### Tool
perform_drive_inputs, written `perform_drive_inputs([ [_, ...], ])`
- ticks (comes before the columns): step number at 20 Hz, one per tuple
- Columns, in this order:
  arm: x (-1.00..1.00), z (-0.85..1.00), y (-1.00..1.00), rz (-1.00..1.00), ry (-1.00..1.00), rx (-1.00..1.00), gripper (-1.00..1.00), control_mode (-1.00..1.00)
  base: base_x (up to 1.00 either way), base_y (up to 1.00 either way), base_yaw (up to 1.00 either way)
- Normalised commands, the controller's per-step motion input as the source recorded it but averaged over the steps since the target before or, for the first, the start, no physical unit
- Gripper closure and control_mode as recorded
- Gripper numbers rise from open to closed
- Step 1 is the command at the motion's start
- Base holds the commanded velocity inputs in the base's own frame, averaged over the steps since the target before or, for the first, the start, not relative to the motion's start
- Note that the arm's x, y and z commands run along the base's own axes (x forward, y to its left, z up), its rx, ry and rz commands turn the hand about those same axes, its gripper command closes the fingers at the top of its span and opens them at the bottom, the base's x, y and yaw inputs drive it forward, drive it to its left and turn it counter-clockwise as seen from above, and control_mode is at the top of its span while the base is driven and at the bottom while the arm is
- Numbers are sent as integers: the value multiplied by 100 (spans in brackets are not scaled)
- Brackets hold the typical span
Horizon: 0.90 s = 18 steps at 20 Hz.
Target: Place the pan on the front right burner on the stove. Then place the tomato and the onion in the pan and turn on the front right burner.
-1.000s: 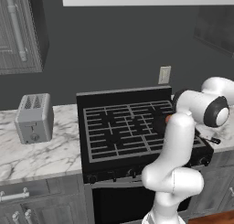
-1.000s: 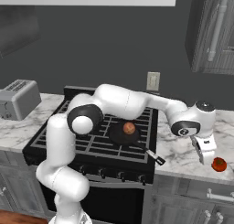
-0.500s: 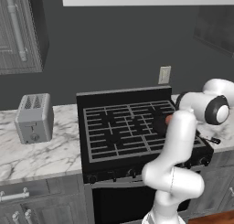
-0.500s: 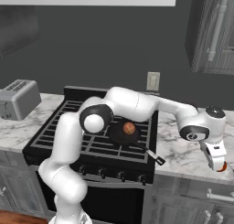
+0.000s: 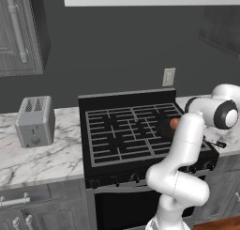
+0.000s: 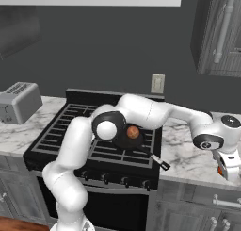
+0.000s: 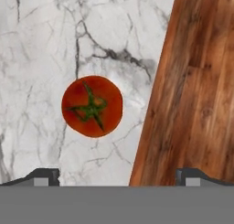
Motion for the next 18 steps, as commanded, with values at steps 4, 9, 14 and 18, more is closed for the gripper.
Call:
perform_drive_inputs([
  [4, 3, -22, -22, 0, 0, 0, -100, -100, 0, 0, 0],
  [9, 14, -18, -25, 0, 0, 0, -100, -100, 0, 0, 0],
  [14, 44, -15, -20, 0, 0, 0, -100, -100, 0, 0, 0],
  [18, 48, -11, -16, 0, 0, 0, -100, -100, 0, 0, 0],
])
